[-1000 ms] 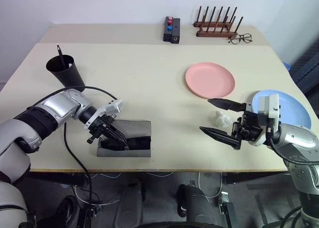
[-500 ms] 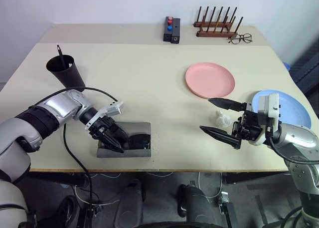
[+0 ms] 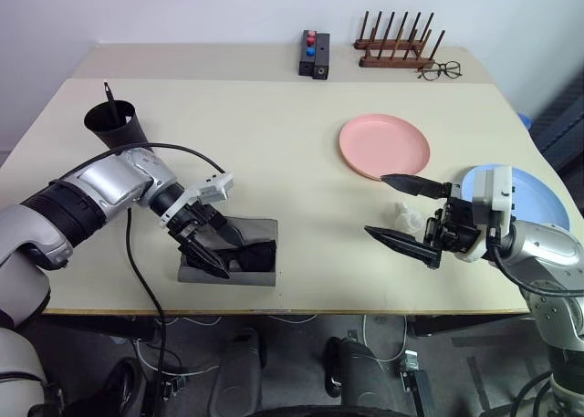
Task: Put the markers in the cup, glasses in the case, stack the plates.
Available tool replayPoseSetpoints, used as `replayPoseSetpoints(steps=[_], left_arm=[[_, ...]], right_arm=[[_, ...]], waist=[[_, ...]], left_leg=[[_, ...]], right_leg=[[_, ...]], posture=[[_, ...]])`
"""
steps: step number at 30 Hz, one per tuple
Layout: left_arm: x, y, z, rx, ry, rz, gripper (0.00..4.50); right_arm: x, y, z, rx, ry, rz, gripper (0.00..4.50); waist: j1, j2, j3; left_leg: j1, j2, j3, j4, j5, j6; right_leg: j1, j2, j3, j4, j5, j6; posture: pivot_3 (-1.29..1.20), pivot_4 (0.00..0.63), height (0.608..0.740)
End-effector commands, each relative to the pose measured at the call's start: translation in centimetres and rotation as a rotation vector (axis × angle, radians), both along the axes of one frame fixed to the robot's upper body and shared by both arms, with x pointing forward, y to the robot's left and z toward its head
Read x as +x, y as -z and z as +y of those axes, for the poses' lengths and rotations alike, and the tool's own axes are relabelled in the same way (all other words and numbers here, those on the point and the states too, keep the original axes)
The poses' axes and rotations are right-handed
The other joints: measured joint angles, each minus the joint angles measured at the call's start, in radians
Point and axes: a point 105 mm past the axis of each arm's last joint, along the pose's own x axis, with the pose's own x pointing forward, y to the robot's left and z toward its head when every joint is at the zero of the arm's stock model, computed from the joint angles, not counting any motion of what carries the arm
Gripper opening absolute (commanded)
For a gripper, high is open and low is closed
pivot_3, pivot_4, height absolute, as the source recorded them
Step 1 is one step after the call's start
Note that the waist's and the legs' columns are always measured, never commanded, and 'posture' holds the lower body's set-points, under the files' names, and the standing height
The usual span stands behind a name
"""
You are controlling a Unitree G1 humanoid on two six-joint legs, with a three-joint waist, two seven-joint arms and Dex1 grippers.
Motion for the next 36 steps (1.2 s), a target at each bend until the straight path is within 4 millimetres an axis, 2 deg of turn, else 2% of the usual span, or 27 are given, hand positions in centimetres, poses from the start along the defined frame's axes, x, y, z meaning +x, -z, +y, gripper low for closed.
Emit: replayPoseSetpoints(steps=[1, 6, 9, 18, 23, 32, 35, 36], left_arm=[[0.1, 0.7, 1.1, 0.036, 0.021, -0.049, 4.46], [1.0, 2.1, 2.2, 0.056, 0.008, -0.099, 4.46], [1.5, 2.0, 2.5, 0.051, -0.017, -0.107, 4.46], [0.5, 1.8, 1.8, -0.017, 0.012, -0.088, 4.46], [1.1, -0.2, 1.5, -0.064, -0.035, -0.094, 4.46], [1.9, -1.3, 1.7, -0.055, 0.007, -0.222, 4.46], [1.5, -3.0, 1.5, -0.085, -0.015, -0.213, 4.46], [1.3, -3.8, 1.5, -0.1, -0.034, -0.204, 4.23]], right_arm=[[0.0, -0.8, 0.1, -0.001, -0.002, -0.038, 4.5], [0.0, -0.9, 0.1, 0.0, 0.0, -0.04, 4.5], [0.0, -0.9, 0.0, -0.001, 0.003, -0.039, 4.5], [0.1, -0.9, 0.0, 0.0, 0.006, -0.043, 4.5], [0.2, -0.8, 0.0, 0.004, 0.006, -0.043, 4.5], [0.4, -0.9, 0.1, 0.004, -0.001, -0.051, 4.5], [0.4, -1.0, 0.1, 0.005, -0.005, -0.053, 4.5], [0.4, -1.0, 0.1, 0.005, -0.004, -0.054, 4.5]], waist=[[0.0, 0.0, 0.0], [0.002, 0.0, 0.0], [0.001, 0.0, 0.0], [0.001, 0.0, 0.0], [0.0, 0.0, 0.0], [0.0, 0.0, 0.0], [-0.001, 0.0, 0.0], [-0.001, 0.0, 0.0]], left_leg=[[0.0, 0.0, 0.0, 0.0, 0.0, 0.0], [0.0, 0.0, 0.0, 0.0, 0.0, 0.0], [0.0, 0.0, 0.0, 0.0, 0.0, 0.0], [0.0, 0.0, 0.0, 0.0, 0.0, 0.0], [0.0, 0.0, 0.0, 0.0, 0.0, 0.0], [0.0, 0.0, 0.0, 0.0, 0.0, 0.0], [0.0, 0.0, 0.0, 0.0, 0.0, 0.0], [-0.001, 0.0, 0.0, 0.0, 0.0, 0.0]], right_leg=[[0.0, 0.0, 0.0, 0.0, 0.0, 0.0], [0.0, 0.0, 0.0, 0.0, 0.0, 0.0], [0.001, 0.0, 0.0, 0.0, 0.0, 0.0], [0.0, 0.0, 0.0, 0.0, 0.001, -0.001], [0.0, 0.0, 0.0, 0.0, 0.0, 0.0], [0.0, 0.0, 0.0, 0.0, 0.0, 0.0], [0.0, 0.0, 0.0, 0.0, 0.0, 0.0], [0.0, 0.0, 0.0, 0.0, 0.0, 0.0]], posture=[[0.0, 0.15, 0.74], [0.0, 0.15, 0.74], [0.0, 0.15, 0.74], [0.0, 0.15, 0.74], [0.0, 0.15, 0.74], [0.0, 0.15, 0.74], [0.0, 0.15, 0.74], [0.0, 0.15, 0.74]])
